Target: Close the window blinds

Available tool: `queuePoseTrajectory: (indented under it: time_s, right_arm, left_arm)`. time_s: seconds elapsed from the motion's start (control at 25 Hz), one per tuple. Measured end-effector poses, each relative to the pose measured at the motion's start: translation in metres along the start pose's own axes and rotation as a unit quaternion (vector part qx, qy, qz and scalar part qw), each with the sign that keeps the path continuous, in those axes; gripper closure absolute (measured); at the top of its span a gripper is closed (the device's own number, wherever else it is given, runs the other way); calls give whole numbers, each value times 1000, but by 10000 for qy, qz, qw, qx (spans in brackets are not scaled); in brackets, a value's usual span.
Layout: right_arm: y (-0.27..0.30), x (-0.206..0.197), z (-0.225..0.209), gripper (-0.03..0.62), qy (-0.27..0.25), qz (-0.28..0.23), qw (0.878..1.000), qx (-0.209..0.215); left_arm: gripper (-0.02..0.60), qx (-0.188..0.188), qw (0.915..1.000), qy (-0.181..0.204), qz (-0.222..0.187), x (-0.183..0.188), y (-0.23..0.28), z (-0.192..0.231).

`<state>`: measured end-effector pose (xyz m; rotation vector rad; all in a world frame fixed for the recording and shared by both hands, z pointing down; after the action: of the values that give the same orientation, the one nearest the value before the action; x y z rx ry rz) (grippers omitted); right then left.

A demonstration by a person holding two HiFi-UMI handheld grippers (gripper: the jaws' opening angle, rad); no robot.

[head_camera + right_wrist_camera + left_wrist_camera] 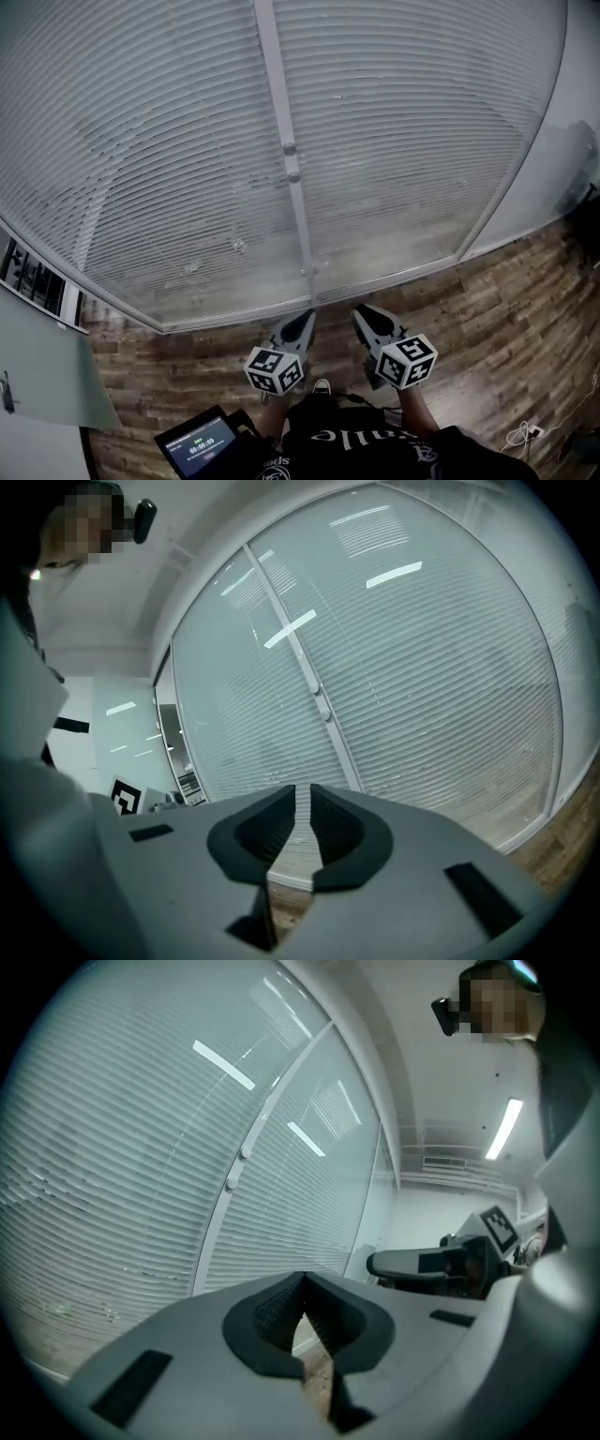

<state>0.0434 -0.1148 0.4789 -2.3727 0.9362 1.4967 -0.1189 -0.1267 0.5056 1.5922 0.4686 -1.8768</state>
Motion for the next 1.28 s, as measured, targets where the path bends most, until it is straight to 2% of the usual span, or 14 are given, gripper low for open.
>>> queuePoseTrajectory:
  time_s: [0.16,0.32,0.48,0.64,1.0,1.28]
  right_arm:
    - [-59,-7,6,534,-70,-3,9998,168]
    - [-140,-37,8,534,-124,161,9994,272]
    - [-204,-66,8,534,-155,379,9984,381]
    - [-242,-83,20,534,-40,435,9976,547]
    - [-277,-100,74,534,-118,289,9974,642]
    - [-300,-145,139,534,-72,103,9995,278]
  left_arm:
    - [577,150,9996,75,-238,3,-22,-54]
    - [577,395,9982,-74,-448,-17,-59,-130]
    - [576,484,9982,-196,-293,-51,-92,-203]
    - [577,637,9974,-275,-191,-69,-124,-247]
    - [576,645,9975,-71,-295,-68,-187,-273]
    - [577,543,9983,171,-154,-81,-280,-271]
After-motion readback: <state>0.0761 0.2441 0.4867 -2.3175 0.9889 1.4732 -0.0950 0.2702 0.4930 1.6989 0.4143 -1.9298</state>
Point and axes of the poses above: the fingertips, and each gripper's own axes: y forward along the fingers, z to its left, x out of its top, the point moved 6 cm from there along -y, backward along the fingers, and after that the axes turned 7 degrees about y, right-handed, at the moved point
